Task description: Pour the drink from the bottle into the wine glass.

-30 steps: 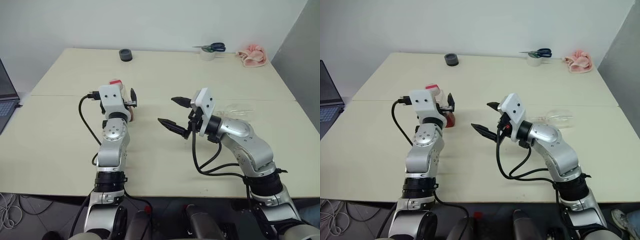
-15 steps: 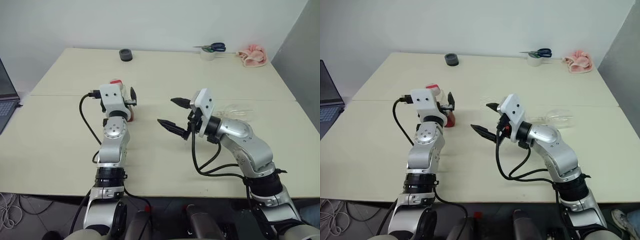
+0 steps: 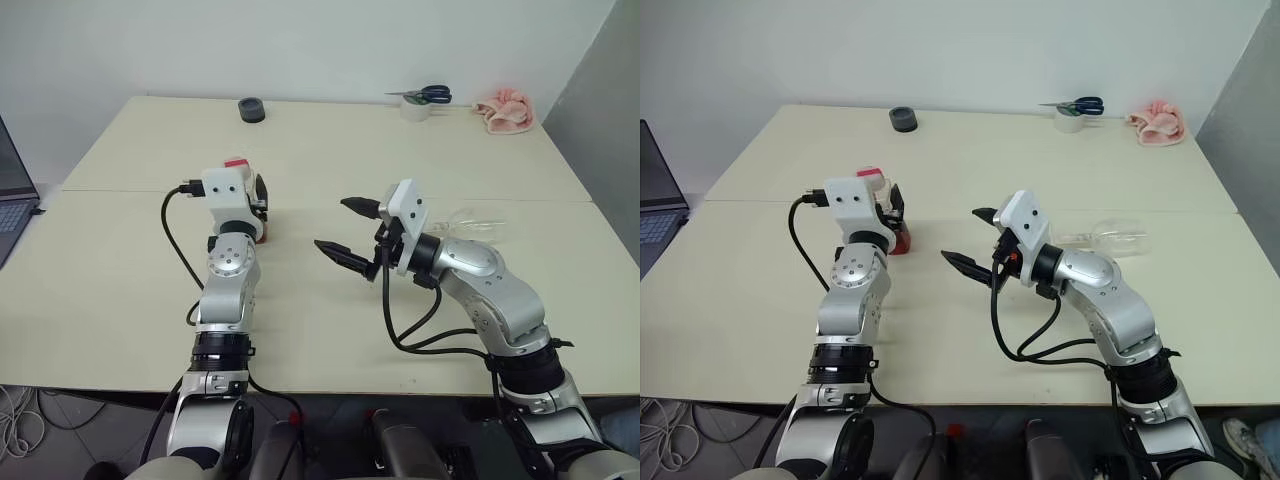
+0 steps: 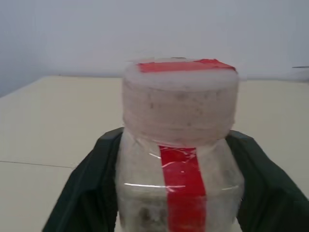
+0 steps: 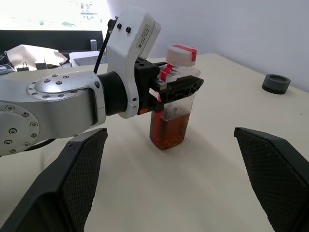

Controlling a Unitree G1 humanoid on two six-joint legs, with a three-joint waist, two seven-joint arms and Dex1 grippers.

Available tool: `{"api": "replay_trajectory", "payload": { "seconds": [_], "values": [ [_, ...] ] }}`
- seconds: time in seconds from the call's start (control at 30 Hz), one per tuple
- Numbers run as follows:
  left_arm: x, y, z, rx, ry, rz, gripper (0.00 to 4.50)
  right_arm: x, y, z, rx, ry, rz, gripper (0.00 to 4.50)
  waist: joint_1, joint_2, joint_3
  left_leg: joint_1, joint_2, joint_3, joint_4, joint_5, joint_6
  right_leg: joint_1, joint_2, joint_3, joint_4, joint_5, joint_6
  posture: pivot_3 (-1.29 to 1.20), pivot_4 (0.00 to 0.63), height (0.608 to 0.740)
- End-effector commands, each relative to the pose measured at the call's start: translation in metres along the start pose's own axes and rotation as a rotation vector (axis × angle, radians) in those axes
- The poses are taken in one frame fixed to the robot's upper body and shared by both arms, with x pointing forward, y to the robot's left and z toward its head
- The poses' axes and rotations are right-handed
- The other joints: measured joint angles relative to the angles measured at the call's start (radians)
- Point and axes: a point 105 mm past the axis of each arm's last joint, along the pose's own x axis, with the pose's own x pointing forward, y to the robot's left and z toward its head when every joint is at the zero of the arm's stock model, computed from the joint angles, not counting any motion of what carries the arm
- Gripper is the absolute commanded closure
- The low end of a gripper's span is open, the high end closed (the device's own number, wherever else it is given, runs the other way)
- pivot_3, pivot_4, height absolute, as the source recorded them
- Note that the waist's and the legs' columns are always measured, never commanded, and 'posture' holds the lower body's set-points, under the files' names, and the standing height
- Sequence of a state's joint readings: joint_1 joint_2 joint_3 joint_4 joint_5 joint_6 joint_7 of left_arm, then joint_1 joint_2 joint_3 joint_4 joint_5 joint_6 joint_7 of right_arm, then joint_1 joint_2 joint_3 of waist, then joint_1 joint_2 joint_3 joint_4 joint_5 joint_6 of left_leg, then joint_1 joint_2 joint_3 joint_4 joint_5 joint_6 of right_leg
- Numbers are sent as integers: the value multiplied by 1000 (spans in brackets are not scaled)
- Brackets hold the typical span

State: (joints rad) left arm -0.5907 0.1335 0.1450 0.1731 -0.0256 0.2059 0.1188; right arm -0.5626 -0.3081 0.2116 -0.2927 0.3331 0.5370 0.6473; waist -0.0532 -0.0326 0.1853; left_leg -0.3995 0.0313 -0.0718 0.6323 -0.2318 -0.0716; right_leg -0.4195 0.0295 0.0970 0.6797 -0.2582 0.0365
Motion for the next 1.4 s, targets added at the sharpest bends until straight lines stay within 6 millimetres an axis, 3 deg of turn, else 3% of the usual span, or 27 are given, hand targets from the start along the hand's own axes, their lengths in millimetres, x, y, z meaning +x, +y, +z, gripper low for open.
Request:
{"api": "replay_trajectory", "payload": {
  "seconds": [0.03, 0.2, 0.3, 0.37, 0.5, 0.7, 1.1, 1.2, 1.4],
  "values": [
    [3, 3, 17, 10, -66, 4, 2350, -1, 3, 13, -38, -38, 5, 0, 0, 0, 0, 0, 0, 0, 0, 0, 0, 0, 0, 0, 0, 0, 0, 0, 150, 740],
    [3, 11, 20, 40, -80, 8, 2350, 0, -1, 20, -51, -48, -8, 0, -1, 0, 0, 0, 0, 0, 0, 0, 0, 0, 0, 0, 0, 0, 0, 0, 150, 740],
    [2, 4, 31, 11, -98, -118, 2351, 5, -25, 37, -28, -55, -117, 0, -4, 0, 0, 0, 0, 0, 0, 0, 0, -1, 0, 0, 1, 0, 0, 0, 150, 740],
    [0, -5, 38, 1, -103, -223, 2351, 9, -34, 31, 38, 48, -157, 0, -3, 0, 0, 0, 0, 0, 0, 0, 0, -1, 0, 0, 1, 2, -3, 0, 150, 740],
    [-10, -22, 43, 12, -85, -424, 2351, 10, -32, 40, 130, 73, -106, 0, 1, 0, 0, -1, 0, -2, -1, 0, 0, -1, -1, -2, 0, 3, -5, 0, 150, 740],
    [-42, -56, 49, 1, -80, -716, 2351, 21, -33, 51, 173, 41, -137, 0, -3, 1, 1, -2, -2, -1, -2, 0, 0, -1, -3, -2, 0, 3, -5, 0, 150, 740],
    [-58, -73, 51, -9, -90, -804, 2351, 34, -34, 49, 218, 0, -178, 0, -4, 1, 1, -1, -2, -1, -1, 0, 0, -1, -2, -2, 0, 2, -4, 0, 150, 740],
    [-59, -74, 50, -7, -87, -810, 2351, 35, -34, 48, 230, -3, -180, 563, -4, 1, 1, -1, -2, -1, -1, 0, 0, -1, -2, -2, 0, 2, -5, 0, 150, 740],
    [-59, -75, 49, -10, -84, -815, 2351, 39, -29, 47, 233, 0, -168, 2771, -4, 1, 1, -1, -2, -1, -2, 0, 0, -1, -2, -2, 0, 2, -5, 0, 150, 740]
  ]
}}
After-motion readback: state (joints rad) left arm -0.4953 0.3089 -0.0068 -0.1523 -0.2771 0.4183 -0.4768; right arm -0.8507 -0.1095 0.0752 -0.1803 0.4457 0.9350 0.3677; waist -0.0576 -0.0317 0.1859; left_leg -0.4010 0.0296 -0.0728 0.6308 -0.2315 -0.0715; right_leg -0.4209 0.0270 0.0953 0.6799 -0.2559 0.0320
